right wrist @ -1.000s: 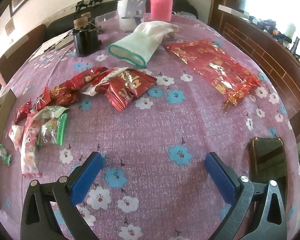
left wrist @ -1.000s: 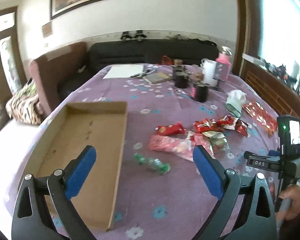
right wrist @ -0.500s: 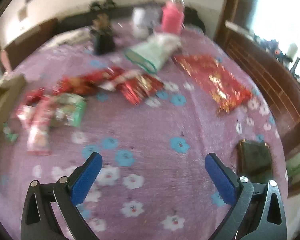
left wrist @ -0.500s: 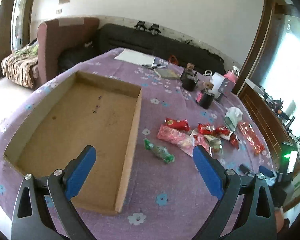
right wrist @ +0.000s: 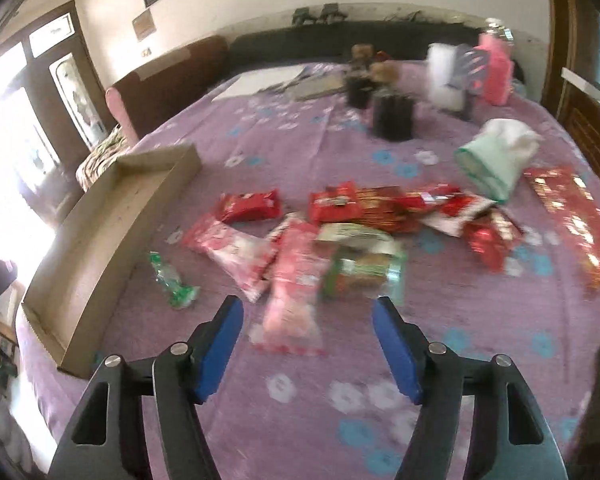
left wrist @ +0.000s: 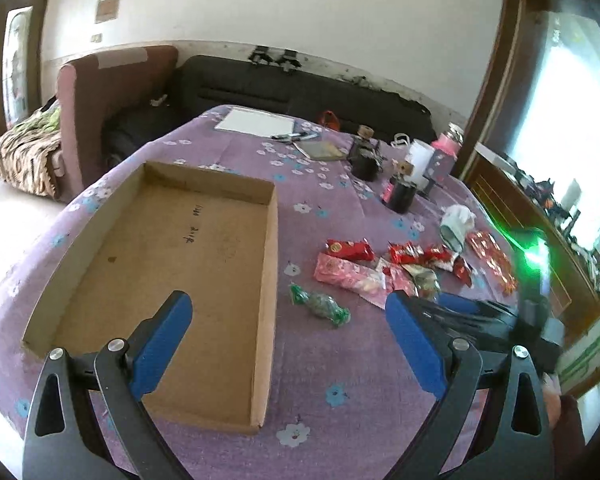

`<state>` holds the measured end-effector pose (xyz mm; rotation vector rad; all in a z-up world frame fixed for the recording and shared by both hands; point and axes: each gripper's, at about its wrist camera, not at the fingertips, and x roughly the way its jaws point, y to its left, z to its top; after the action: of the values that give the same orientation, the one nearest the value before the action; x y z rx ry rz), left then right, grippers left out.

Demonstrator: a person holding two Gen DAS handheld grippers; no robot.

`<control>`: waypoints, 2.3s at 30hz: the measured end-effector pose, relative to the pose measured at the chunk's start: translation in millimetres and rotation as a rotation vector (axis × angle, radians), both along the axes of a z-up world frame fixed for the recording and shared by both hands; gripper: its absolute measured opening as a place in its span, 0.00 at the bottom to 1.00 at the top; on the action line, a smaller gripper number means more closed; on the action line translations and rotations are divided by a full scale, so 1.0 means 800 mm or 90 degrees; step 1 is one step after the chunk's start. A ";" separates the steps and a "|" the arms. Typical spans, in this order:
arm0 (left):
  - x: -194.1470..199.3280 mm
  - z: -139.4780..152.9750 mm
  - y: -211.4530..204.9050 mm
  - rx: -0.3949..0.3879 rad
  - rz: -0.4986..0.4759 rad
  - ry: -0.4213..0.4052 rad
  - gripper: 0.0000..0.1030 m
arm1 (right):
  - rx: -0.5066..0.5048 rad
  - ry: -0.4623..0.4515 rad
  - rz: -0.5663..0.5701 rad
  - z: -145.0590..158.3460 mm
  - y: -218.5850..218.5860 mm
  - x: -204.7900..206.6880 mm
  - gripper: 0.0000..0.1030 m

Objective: Organize snacks
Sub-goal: 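Grasp a pink character bag with the left gripper while the right grasps another pink bag, then carry both pink bags into the cardboard box and open both grippers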

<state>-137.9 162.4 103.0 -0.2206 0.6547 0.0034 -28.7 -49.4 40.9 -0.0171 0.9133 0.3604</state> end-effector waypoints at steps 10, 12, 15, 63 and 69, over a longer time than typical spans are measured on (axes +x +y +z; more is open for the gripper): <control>0.080 -0.005 -0.047 0.002 -0.103 0.092 0.95 | 0.025 0.022 -0.064 -0.013 -0.027 -0.009 0.26; 0.110 -0.014 -0.062 -0.004 -0.115 0.117 0.95 | 0.025 0.011 -0.073 -0.011 -0.041 -0.020 0.26; 0.153 -0.030 -0.088 0.040 -0.109 0.149 0.91 | 0.020 -0.018 -0.090 -0.015 -0.061 -0.031 0.26; 0.077 -0.083 -0.131 0.069 -0.226 0.208 0.21 | 0.127 -0.010 -0.110 -0.022 -0.100 -0.025 0.26; 0.051 -0.043 -0.084 -0.010 -0.214 0.173 0.21 | 0.149 -0.059 -0.099 -0.005 -0.100 -0.041 0.24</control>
<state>-96.9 95.2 68.3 -0.1227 0.9566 -0.2993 -61.4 -129.5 37.2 0.2487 0.7715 0.3171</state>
